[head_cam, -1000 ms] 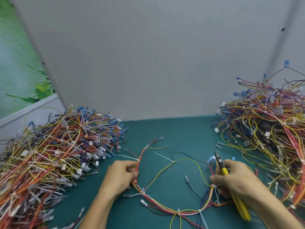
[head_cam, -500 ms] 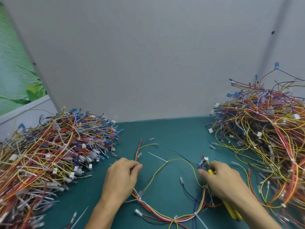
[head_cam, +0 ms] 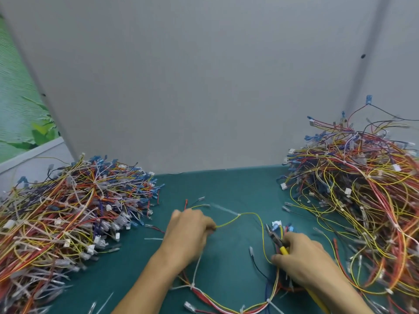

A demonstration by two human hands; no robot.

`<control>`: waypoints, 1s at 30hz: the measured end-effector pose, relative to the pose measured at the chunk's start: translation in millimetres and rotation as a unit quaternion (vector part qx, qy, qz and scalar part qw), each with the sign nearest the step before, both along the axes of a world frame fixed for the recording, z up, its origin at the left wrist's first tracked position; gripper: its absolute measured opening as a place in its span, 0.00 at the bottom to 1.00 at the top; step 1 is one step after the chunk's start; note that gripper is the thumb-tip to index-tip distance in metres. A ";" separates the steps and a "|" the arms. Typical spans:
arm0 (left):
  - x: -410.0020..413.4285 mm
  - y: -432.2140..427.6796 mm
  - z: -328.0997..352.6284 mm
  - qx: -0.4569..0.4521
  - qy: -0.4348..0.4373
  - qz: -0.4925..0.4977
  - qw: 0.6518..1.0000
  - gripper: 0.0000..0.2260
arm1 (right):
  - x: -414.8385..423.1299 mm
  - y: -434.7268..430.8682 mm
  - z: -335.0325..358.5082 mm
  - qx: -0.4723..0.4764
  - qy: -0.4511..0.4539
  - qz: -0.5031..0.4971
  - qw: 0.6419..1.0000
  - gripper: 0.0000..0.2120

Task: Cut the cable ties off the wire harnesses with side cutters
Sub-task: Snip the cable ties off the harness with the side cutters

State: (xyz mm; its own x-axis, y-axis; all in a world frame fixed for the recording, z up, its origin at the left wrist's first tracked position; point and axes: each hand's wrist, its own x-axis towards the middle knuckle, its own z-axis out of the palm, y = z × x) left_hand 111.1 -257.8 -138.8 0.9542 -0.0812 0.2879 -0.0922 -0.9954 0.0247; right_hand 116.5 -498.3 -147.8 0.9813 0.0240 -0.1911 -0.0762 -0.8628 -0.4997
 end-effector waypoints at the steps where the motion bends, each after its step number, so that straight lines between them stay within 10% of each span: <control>1: 10.6 0.3 7.2 0.009 -0.034 -0.009 0.999 0.10 | -0.1 -0.7 1.1 0.002 0.002 -0.001 1.000 0.10; 6: 63.0 -4.1 30.8 -0.060 -0.184 -0.109 0.975 0.12 | -3.0 -1.7 3.5 0.015 0.001 -0.012 1.000 0.11; 10: 92.4 -0.4 -4.8 0.057 0.028 -0.009 0.998 0.27 | -0.4 -1.2 0.9 0.044 0.007 -0.021 0.999 0.16; 15: 73.2 9.9 -10.0 -0.045 0.181 0.038 0.982 0.42 | 4.0 -2.4 1.7 0.086 0.015 -0.013 0.996 0.18; 23: -45.8 -30.4 0.7 -0.133 0.091 -0.105 0.981 0.23 | 6.0 0.0 -2.4 0.079 0.001 -0.006 0.997 0.19; 30: -80.0 -74.2 -22.5 0.043 0.109 -0.149 0.982 0.13 | 8.7 -3.5 -0.9 0.125 0.047 -0.006 0.991 0.15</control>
State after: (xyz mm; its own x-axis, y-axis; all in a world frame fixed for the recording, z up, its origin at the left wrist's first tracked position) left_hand 31.1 -332.0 -161.3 0.9222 -0.3822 0.0583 -0.3825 -0.9239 -0.0068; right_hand 125.2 -501.8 -148.7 0.9599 0.0706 -0.2713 -0.1420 -0.7119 -0.6878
